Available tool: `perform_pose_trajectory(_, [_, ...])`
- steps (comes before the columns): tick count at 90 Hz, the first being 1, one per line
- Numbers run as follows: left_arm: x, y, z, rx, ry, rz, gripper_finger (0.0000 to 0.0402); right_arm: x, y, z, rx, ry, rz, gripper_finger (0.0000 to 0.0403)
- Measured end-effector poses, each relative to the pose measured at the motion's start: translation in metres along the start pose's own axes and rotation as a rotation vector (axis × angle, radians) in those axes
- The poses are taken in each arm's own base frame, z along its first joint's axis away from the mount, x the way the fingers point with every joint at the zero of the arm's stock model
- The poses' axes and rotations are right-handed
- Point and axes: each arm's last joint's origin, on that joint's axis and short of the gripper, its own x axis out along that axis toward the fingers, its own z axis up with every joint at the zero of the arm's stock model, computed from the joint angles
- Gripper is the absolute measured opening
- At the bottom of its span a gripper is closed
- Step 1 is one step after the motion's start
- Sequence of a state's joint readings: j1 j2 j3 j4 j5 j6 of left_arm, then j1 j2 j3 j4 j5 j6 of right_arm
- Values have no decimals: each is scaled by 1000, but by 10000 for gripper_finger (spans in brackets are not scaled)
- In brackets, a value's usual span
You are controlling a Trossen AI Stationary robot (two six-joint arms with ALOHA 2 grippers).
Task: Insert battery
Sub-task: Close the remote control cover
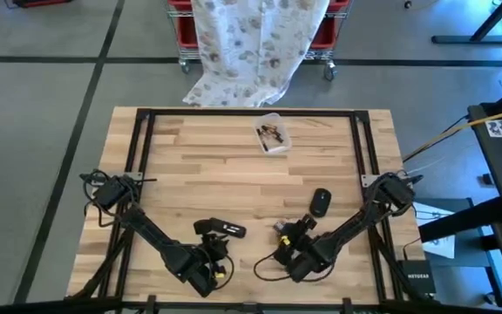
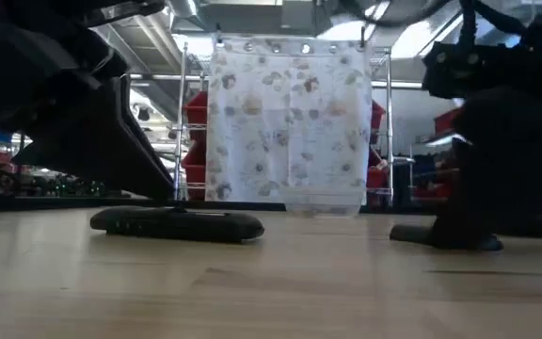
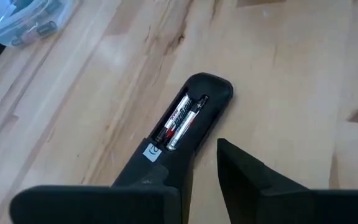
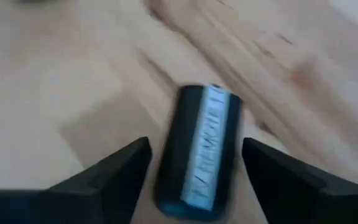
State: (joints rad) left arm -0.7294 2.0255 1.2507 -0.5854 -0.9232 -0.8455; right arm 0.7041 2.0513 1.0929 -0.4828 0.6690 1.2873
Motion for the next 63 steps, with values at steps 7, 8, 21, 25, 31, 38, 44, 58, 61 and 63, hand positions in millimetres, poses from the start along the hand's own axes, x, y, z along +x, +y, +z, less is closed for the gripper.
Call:
perform_pose_trajectory(7, [0,0,0,7,0,0,52,4,2,-3,-29,-36,66,194])
perform_pose_trajectory(8, [0,0,0,8,0,0,52,4,2,-4,-37,-41,72,191])
perform_pose_trajectory(21, [0,0,0,9,-1,-1,52,6,7,-3,-130,-67,130,151])
perform_pose_trajectory(25, [0,0,0,8,-1,-1,52,6,8,-3,-157,-75,141,147])
perform_pose_trajectory(31, [0,0,0,4,-1,-4,52,6,10,-2,-200,-89,155,148])
perform_pose_trajectory(38, [0,-3,3,-21,-17,-24,52,6,13,-1,-238,-114,175,155])
perform_pose_trajectory(44, [0,-7,6,-40,-36,-56,52,6,15,0,-259,-129,188,157])
perform_pose_trajectory(58, [4,-12,16,-40,-40,-148,52,6,19,1,-292,-154,223,153])
perform_pose_trajectory(61, [6,-12,17,-40,-37,-157,52,5,20,2,-297,-163,228,153])
perform_pose_trajectory(63, [7,-11,17,-36,-35,-160,52,5,21,2,-301,-170,229,152])
